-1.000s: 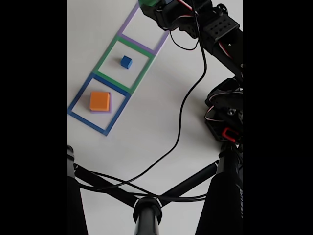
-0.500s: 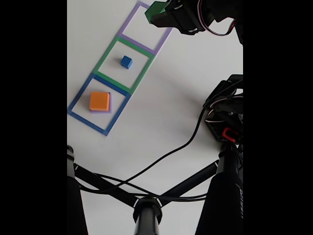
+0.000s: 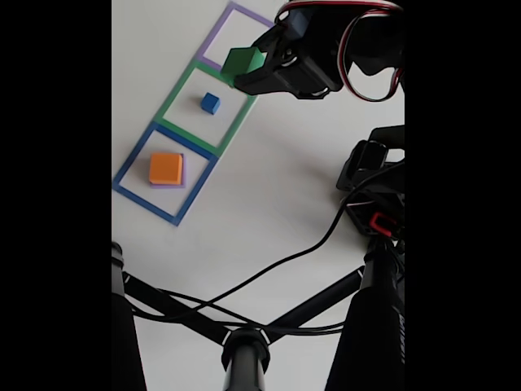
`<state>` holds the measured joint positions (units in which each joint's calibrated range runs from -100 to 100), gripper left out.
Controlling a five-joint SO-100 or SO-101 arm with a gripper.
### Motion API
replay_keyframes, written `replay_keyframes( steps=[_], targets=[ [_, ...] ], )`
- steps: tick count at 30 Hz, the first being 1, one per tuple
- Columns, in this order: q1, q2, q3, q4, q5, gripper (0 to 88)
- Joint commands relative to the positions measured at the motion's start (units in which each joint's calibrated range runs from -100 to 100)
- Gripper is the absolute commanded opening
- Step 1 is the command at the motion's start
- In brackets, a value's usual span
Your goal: Tower of hanoi
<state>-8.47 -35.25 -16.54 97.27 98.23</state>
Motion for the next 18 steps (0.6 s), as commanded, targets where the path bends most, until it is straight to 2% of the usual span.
replay_keyframes(
  steps=[1, 6, 13, 18],
  targets=[
    [-5.3, -0.4, -0.4, -1.6, 1.3, 5.0],
    [-9.9, -2.7, 11.4, -10.1, 1.8, 5.3],
    [-12.5, -9.8, 44.6, -38.0, 1.8, 5.5],
    [-13.2, -9.5, 61.3, -56.5, 1.8, 5.5]
  ],
)
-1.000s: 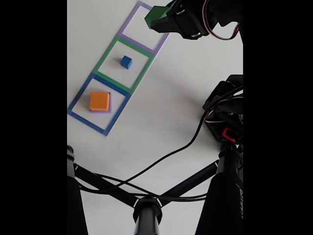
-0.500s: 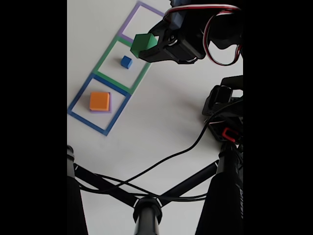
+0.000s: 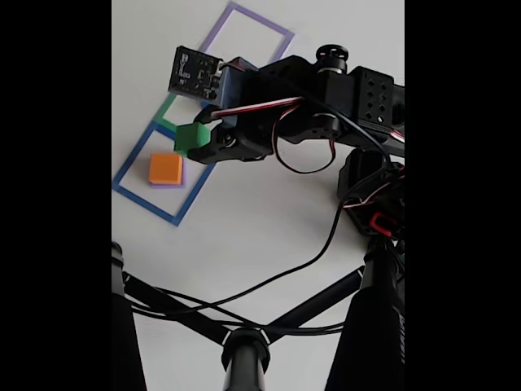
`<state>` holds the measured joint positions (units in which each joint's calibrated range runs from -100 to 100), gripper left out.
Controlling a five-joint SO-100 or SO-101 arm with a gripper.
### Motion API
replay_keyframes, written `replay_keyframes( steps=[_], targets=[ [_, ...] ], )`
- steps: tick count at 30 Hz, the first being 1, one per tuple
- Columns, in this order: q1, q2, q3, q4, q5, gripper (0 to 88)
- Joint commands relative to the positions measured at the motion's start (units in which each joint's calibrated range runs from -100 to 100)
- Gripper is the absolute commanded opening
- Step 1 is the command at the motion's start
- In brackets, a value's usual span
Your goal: Tower of hanoi
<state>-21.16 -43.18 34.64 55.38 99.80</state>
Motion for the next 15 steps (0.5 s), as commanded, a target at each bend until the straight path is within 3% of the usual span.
replay_keyframes(
  steps=[1, 8, 15],
  targets=[
    [-0.5, -0.9, 13.0, -18.9, 0.2, 5.5],
    [-1.2, 10.2, 26.2, -49.5, 0.2, 5.5],
    [-2.1, 20.2, 27.3, -64.0, 0.2, 5.5]
  ],
)
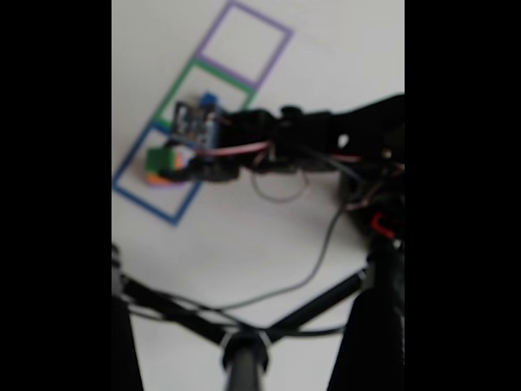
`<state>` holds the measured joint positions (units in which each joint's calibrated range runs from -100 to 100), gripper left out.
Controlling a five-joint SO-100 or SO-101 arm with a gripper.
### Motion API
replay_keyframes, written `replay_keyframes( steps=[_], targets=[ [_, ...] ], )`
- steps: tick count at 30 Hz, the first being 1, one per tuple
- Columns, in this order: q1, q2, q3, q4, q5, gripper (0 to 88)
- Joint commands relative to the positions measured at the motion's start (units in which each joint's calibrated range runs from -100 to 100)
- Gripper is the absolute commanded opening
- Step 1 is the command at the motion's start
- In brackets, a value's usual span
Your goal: Tower of hanoi
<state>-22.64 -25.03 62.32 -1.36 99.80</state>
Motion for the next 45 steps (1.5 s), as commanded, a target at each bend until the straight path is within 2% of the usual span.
replay_keyframes(
  steps=[1, 8, 30, 45],
  targets=[
    [-0.7, 2.9, 0.0, -8.8, 0.2, 5.5],
    [-0.7, 5.3, 3.6, -15.4, 0.2, 5.5],
    [0.4, 14.1, 6.4, -27.2, 0.2, 6.3],
    [1.9, 14.4, 8.3, -29.0, 0.2, 22.3]
  ],
)
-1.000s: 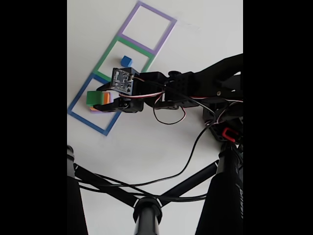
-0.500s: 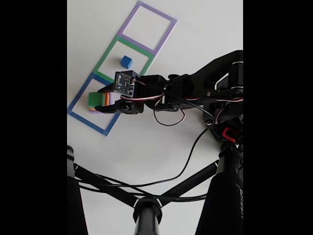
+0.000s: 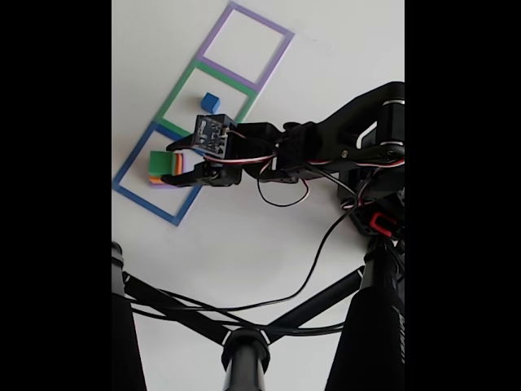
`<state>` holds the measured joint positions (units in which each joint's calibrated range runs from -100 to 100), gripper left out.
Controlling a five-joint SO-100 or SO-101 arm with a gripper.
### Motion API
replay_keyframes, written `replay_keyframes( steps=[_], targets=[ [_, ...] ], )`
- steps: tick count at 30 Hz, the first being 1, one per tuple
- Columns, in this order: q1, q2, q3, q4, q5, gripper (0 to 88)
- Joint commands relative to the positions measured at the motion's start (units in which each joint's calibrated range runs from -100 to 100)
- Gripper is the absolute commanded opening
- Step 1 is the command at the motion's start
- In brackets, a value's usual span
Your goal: Tower of hanoi
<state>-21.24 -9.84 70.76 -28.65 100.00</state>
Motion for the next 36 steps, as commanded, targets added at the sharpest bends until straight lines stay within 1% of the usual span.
replay_keyframes(
  steps=[1, 7, 9, 11, 14, 16, 17, 19, 20, 24, 30, 31, 33, 36],
  targets=[
    [0.5, -1.0, 0.1, -2.0, 0.0, 23.6],
    [0.4, -5.9, 0.2, -0.4, 0.0, 26.0],
    [0.3, -9.3, -0.4, 3.1, 0.0, 26.1],
    [0.3, -13.7, -1.8, 9.1, 0.0, 25.1],
    [0.7, -21.1, -5.5, 21.8, 0.0, 20.9],
    [1.2, -26.3, -9.4, 32.8, 0.0, 16.0],
    [1.5, -28.5, -11.4, 37.9, 0.0, 13.1],
    [2.0, -31.8, -16.0, 47.7, 0.0, 3.2],
    [2.5, -32.8, -19.0, 52.8, 0.0, 0.2],
    [4.5, -33.7, -34.5, 74.1, 0.0, 0.1],
    [6.9, -32.4, -60.1, 101.8, 0.0, 0.1],
    [7.2, -32.2, -63.5, 105.1, 0.0, 0.1],
    [8.0, -31.7, -70.8, 111.6, -4.1, 0.1],
    [10.2, -30.5, -79.9, 120.8, -5.4, 0.1]
  ],
)
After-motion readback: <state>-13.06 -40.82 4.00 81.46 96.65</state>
